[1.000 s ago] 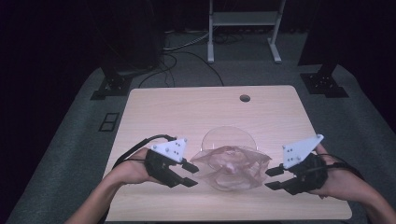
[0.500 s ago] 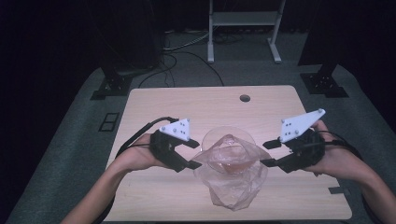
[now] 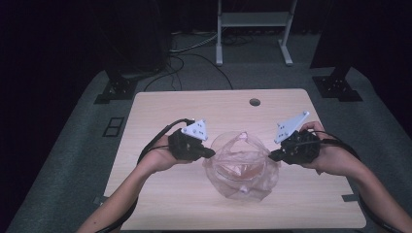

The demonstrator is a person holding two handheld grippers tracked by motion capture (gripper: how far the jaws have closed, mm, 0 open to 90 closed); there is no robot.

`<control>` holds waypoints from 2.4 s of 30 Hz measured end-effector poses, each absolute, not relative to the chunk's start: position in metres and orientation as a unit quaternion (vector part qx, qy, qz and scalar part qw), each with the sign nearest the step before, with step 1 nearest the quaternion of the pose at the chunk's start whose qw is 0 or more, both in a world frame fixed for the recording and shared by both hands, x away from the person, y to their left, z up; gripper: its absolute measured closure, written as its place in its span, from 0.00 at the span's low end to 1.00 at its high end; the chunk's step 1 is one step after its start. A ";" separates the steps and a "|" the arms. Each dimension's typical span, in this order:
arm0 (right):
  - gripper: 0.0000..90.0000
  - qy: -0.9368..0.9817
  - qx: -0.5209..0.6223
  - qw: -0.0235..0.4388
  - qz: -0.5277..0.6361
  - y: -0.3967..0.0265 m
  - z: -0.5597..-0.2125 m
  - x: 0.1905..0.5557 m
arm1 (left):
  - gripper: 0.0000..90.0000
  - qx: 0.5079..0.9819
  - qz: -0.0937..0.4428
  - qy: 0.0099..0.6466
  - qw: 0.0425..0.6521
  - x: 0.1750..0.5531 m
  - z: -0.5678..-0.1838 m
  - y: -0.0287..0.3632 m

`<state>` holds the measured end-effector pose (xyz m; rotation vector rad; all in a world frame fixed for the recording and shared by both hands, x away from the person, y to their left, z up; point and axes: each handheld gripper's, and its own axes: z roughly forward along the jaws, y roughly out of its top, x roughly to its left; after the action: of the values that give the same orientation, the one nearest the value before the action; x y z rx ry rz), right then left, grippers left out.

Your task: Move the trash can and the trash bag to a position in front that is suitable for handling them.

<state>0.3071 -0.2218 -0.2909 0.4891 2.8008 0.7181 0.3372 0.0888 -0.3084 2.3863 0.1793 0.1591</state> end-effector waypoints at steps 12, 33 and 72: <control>1.00 0.940 0.208 0.146 0.228 -0.224 -0.307 0.337 | 1.00 0.921 0.108 0.122 0.353 0.377 -0.318 0.086; 1.00 0.934 0.248 0.091 0.243 -0.217 -0.349 0.374 | 1.00 0.912 0.065 0.169 0.368 0.412 -0.356 0.074; 0.65 0.933 0.120 -0.007 0.340 -0.217 -0.297 0.347 | 0.45 0.917 -0.052 -0.020 0.394 0.395 -0.315 0.065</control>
<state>0.3474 -0.2172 -0.2968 0.3773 2.9433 1.0717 0.3948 0.0653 -0.3153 2.3266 -0.0506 -0.1320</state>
